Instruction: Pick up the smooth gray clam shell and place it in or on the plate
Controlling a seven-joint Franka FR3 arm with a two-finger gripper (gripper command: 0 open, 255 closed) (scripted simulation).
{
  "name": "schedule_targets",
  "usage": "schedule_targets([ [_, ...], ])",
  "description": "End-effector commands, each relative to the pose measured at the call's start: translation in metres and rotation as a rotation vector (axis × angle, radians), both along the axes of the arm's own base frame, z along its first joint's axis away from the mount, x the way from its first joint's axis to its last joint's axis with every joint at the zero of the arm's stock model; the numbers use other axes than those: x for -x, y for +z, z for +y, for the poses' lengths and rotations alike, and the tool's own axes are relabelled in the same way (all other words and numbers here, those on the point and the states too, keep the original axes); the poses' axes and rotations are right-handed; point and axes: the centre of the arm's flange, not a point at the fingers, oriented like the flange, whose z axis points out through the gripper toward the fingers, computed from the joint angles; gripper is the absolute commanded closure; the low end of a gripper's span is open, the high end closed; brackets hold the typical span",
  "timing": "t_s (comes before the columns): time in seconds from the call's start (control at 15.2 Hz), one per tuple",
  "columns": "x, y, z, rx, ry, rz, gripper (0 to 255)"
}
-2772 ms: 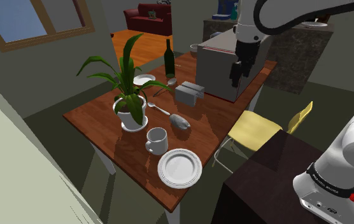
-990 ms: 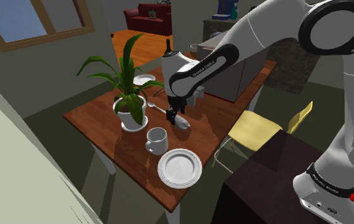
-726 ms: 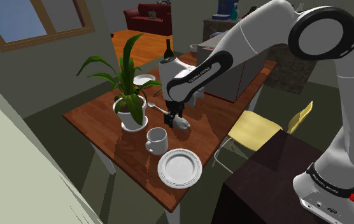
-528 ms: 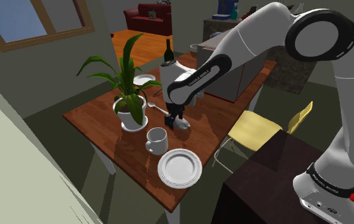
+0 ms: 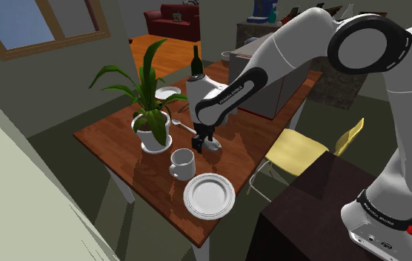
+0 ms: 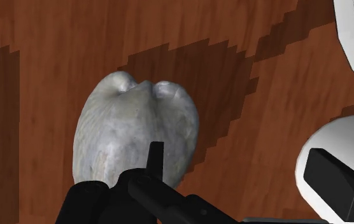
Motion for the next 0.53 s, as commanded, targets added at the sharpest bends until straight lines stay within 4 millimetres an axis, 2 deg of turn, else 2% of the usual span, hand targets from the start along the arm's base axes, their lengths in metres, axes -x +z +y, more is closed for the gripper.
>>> schedule_targets([
  [0.0,0.0000,0.0000,0.0000,0.000,0.000,0.000,0],
  [0.07,0.0000,0.0000,0.0000,0.000,0.000,0.000,255],
  [0.46,0.0000,0.0000,0.0000,0.000,0.000,0.000,255],
])
